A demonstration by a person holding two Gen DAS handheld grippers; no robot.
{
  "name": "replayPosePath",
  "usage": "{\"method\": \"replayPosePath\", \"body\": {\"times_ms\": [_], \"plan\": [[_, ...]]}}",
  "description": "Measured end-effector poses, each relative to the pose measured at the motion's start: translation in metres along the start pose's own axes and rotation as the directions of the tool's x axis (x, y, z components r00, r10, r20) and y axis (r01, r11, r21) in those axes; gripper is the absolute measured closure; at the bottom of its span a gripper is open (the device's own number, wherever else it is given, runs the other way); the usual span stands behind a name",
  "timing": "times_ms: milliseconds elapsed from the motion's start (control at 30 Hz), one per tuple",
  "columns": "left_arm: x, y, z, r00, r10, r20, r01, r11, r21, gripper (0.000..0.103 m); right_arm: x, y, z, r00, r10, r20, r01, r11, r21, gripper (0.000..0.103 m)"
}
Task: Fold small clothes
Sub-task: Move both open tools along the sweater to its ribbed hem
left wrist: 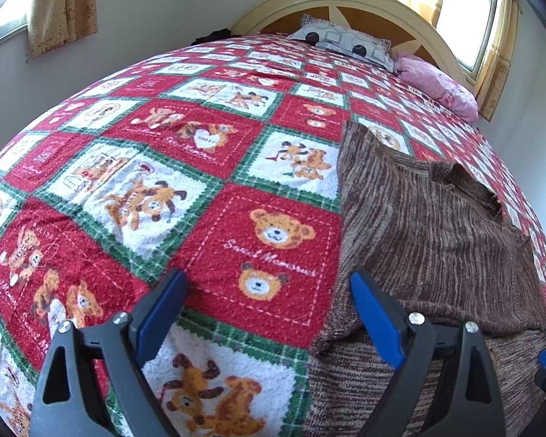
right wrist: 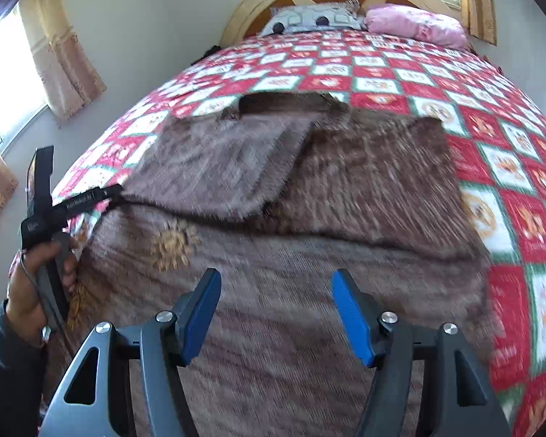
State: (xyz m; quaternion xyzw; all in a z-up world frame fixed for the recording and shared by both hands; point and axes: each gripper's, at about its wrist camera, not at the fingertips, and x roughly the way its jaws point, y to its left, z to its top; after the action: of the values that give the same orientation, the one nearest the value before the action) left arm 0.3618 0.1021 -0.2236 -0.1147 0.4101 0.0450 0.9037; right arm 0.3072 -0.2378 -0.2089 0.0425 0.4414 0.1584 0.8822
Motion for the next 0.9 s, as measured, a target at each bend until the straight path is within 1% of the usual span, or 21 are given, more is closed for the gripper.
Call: {"method": "replayPosePath", "body": {"times_ms": [100,200,433,733,900], "plan": [[0.001,-0.005,0.001,1.0,0.008,-0.013,-0.007,1.0,0.026,0.005,-0.003,-0.006,-0.015,0.999,-0.048,-0.026,0.047,0.999,-0.019,0.039],[-0.004,-0.011,-0.001,1.0,0.023,-0.018,-0.022,0.998,0.062,0.005,-0.006,-0.008,-0.025,0.998,-0.068,-0.008,0.068,0.996,-0.053,0.039],[-0.033,-0.014,-0.018,1.0,-0.019,-0.001,0.019,0.996,0.087,0.005,-0.006,-0.002,-0.028,0.994,-0.109,0.009,0.11,0.992,-0.07,0.039],[-0.059,-0.03,-0.039,0.999,-0.01,0.05,0.001,0.984,0.176,0.005,-0.004,0.005,-0.032,0.988,-0.153,0.029,0.156,0.983,-0.096,0.039],[-0.073,-0.033,-0.05,0.998,-0.032,0.055,0.021,0.981,0.195,0.005,-0.01,0.006,-0.036,0.988,-0.148,0.032,0.151,0.985,-0.083,0.039]]}}
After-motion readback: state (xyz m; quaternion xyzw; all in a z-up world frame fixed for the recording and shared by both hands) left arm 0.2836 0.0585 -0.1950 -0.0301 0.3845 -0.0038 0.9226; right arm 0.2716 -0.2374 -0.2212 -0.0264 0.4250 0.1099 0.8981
